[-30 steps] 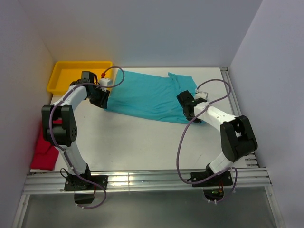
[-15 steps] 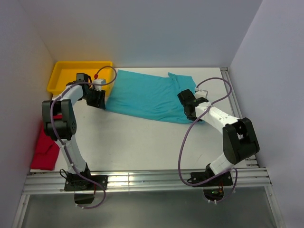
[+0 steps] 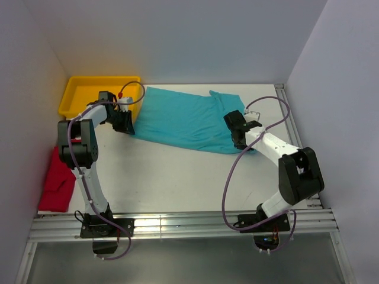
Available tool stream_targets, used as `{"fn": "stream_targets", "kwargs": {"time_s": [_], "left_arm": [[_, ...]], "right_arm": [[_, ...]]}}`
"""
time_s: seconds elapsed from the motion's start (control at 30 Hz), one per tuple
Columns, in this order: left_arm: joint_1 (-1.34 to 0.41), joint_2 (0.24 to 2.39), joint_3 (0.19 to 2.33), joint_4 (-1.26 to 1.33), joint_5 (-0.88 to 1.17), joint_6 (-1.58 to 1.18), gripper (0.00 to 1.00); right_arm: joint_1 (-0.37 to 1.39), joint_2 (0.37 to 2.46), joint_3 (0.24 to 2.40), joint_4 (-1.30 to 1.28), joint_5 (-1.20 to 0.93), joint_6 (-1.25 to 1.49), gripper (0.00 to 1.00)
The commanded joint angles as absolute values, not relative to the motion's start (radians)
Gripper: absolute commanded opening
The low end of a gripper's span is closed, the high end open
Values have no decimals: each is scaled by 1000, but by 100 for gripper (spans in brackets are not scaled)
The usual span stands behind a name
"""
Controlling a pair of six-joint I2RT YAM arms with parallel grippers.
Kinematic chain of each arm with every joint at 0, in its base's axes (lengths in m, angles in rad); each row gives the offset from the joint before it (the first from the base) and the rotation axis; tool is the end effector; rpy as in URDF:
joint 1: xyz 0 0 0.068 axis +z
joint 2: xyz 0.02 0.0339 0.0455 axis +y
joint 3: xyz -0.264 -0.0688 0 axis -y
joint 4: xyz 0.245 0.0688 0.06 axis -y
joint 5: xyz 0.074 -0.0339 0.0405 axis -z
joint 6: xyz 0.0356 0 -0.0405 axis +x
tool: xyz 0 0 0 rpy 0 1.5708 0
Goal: Roll the t-shirts
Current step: Fold the tshirt
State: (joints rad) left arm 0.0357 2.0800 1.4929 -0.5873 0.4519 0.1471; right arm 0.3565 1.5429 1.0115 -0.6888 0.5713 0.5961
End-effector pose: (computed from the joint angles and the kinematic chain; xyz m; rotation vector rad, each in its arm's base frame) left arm 0.4271 -0.0003 0.1604 0.2702 2.6442 -0.5591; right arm 0.2784 0.0832 0.2073 0.4345 2.5044 -0.4564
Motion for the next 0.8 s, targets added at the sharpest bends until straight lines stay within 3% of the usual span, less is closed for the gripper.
{"fn": "stream_targets", "kwargs": {"time_s": [0.0,0.17,0.33,0.77], "left_arm": [[23,2095,1509,-594,468,130,24],[17,2068,1516,-640,425,144,0],[15,2042,1488,-670,358,169,0],[20,1939,1358,-692,229,225,0]], "right_arm": [[334,1490,1025,-664,554,555,0],[298,1442,977,-621,489,474,0],[252,1382,925,-586,402,411,0],[238,1416,953,-761,411,425,0]]}}
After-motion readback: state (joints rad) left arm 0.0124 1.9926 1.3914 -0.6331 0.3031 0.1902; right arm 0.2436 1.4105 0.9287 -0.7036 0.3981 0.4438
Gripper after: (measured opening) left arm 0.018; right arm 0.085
